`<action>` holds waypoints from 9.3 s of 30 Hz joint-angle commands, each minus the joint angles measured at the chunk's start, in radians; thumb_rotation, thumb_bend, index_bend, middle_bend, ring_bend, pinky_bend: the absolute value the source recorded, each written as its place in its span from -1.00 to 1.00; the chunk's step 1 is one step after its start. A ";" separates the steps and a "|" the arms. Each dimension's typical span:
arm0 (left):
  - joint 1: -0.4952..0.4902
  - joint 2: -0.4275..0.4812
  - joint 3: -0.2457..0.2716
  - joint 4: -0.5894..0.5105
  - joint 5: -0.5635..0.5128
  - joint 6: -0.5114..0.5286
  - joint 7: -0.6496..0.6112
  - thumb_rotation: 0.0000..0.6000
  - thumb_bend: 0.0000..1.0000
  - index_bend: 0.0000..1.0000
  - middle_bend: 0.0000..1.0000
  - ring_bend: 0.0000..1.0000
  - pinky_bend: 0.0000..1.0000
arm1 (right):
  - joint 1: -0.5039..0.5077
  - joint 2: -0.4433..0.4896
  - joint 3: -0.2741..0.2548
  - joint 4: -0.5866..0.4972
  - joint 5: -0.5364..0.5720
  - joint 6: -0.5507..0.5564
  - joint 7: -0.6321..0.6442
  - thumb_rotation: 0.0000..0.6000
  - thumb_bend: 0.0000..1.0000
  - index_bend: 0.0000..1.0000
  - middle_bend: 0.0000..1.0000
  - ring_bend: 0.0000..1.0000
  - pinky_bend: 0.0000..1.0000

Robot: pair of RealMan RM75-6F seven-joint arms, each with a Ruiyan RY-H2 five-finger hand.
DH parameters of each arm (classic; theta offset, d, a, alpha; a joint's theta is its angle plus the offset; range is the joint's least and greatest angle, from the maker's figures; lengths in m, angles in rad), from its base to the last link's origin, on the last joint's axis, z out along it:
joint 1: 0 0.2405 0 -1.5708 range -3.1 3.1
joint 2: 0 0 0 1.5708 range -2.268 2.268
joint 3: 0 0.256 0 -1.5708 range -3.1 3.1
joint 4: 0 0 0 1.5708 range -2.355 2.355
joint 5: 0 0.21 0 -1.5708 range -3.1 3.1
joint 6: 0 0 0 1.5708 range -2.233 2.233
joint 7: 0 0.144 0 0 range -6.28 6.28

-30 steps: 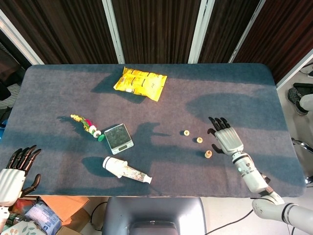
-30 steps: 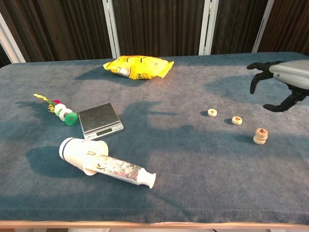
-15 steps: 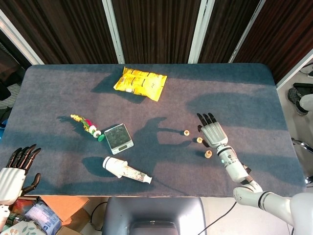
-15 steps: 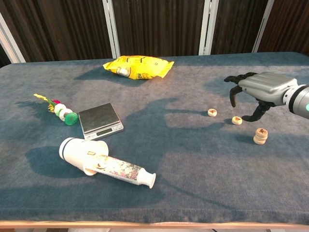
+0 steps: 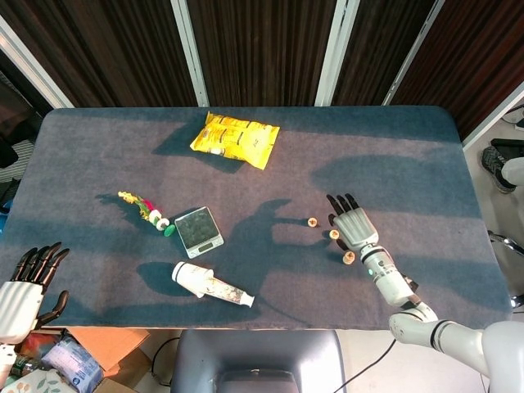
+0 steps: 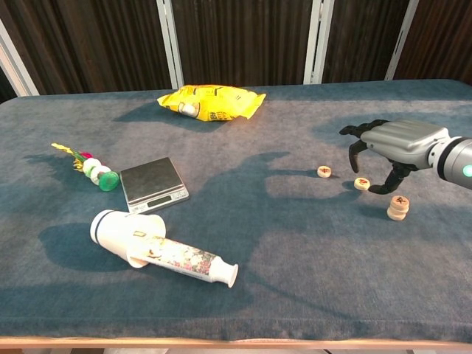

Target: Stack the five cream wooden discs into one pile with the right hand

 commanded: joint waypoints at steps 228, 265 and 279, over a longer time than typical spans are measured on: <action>0.016 0.012 -0.004 0.010 0.013 0.042 -0.048 1.00 0.01 -1.00 -1.00 -1.00 -1.00 | -0.129 0.293 -0.118 -0.377 -0.163 0.109 0.172 1.00 0.01 -0.16 -0.98 -1.00 -1.00; 0.019 0.012 -0.001 0.009 0.019 0.046 -0.042 1.00 0.01 -1.00 -1.00 -1.00 -1.00 | -0.164 0.300 -0.159 -0.408 -0.192 0.119 0.077 1.00 0.01 -0.12 -0.98 -1.00 -1.00; 0.020 0.012 -0.001 0.007 0.018 0.045 -0.039 1.00 0.01 -1.00 -1.00 -1.00 -1.00 | -0.172 0.309 -0.158 -0.413 -0.200 0.124 0.088 1.00 0.01 -0.15 -0.98 -1.00 -1.00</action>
